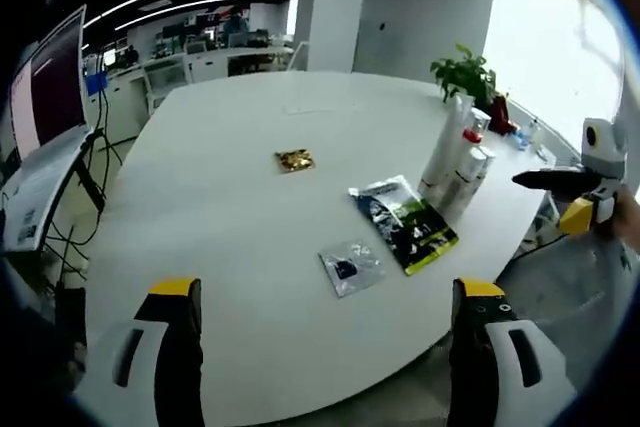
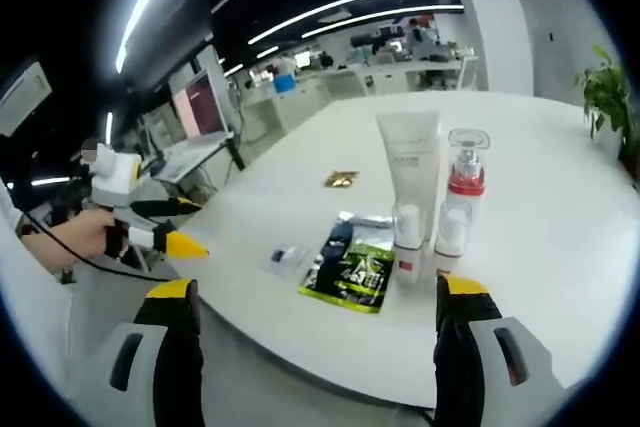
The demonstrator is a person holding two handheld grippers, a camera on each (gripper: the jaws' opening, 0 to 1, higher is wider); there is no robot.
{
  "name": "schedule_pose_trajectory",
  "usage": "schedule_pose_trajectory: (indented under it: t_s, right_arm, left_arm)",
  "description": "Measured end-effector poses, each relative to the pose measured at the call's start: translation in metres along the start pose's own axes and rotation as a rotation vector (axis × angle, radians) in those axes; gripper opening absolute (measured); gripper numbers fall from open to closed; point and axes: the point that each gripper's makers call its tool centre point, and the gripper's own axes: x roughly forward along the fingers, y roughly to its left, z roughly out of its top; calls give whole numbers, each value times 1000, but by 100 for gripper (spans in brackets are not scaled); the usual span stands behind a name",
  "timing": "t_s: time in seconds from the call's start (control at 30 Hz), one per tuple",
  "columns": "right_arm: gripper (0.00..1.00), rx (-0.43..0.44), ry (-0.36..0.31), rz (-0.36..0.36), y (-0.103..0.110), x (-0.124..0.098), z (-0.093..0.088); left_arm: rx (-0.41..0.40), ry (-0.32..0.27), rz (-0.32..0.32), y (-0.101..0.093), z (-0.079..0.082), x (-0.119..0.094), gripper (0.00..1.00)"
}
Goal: Arrange the skincare products in the storage area until every visible bottle or jar stands upright without overlapping.
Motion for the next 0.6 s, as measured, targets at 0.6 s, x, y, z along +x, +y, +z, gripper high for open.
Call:
schedule_pose_trajectory:
  t_s: [0.6]
  right_arm:
    - [99,21,12,-45,-9,-2,-3]
  left_arm:
    - [53,109,-28,-4,28,72,98]
